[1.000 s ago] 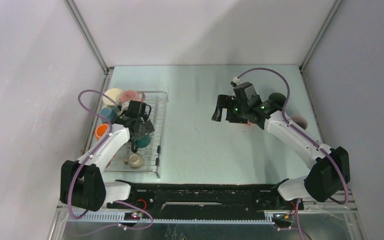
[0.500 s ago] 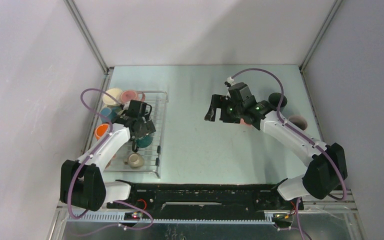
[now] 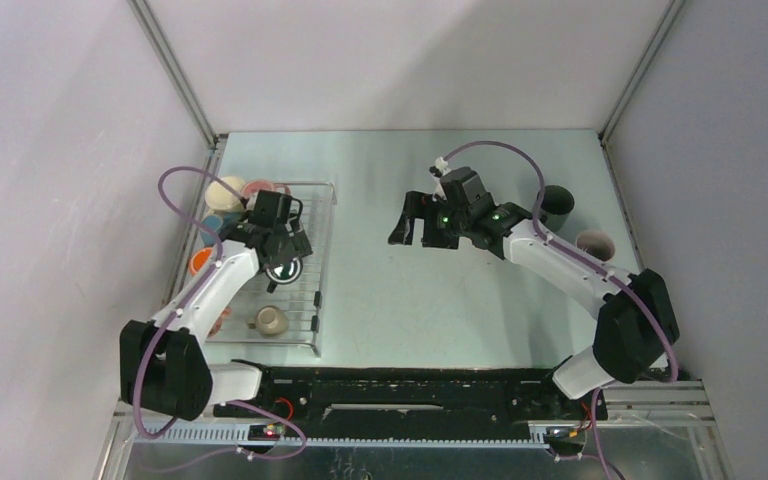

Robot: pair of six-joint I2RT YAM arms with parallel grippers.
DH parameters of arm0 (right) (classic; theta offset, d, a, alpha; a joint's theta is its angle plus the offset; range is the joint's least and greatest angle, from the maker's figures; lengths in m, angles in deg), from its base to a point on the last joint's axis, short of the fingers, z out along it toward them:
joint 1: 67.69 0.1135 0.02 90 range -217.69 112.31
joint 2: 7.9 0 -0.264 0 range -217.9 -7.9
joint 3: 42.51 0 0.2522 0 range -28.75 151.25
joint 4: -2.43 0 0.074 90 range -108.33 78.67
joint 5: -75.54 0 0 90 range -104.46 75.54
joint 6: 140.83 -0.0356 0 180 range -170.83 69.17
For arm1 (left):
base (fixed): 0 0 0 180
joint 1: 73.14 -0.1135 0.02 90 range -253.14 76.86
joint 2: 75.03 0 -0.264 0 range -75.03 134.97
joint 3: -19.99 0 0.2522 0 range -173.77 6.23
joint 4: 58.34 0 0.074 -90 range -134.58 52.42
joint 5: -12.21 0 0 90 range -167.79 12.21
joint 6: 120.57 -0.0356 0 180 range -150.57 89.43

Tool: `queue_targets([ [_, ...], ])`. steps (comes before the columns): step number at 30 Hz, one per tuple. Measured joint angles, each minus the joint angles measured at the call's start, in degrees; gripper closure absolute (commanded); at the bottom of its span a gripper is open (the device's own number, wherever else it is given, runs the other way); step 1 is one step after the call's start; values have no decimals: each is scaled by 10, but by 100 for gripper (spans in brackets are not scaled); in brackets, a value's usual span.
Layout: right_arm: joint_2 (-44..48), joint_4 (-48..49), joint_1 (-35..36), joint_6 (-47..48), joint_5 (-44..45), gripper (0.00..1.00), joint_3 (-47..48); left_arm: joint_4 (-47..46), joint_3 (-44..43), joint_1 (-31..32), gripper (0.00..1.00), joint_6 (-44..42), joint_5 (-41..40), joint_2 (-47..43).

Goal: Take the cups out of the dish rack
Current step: Adjust the cup in the dish rack.

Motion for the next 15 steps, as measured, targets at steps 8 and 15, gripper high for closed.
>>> queue_targets([
  [8, -43, 18, 11, -11, -20, 0, 0, 3, -21, 1, 78, -10, 5, 30],
  [15, -61, 31, 24, -10, -28, 0, 12, 2, -21, 1, 81, -19, 9, 29],
])
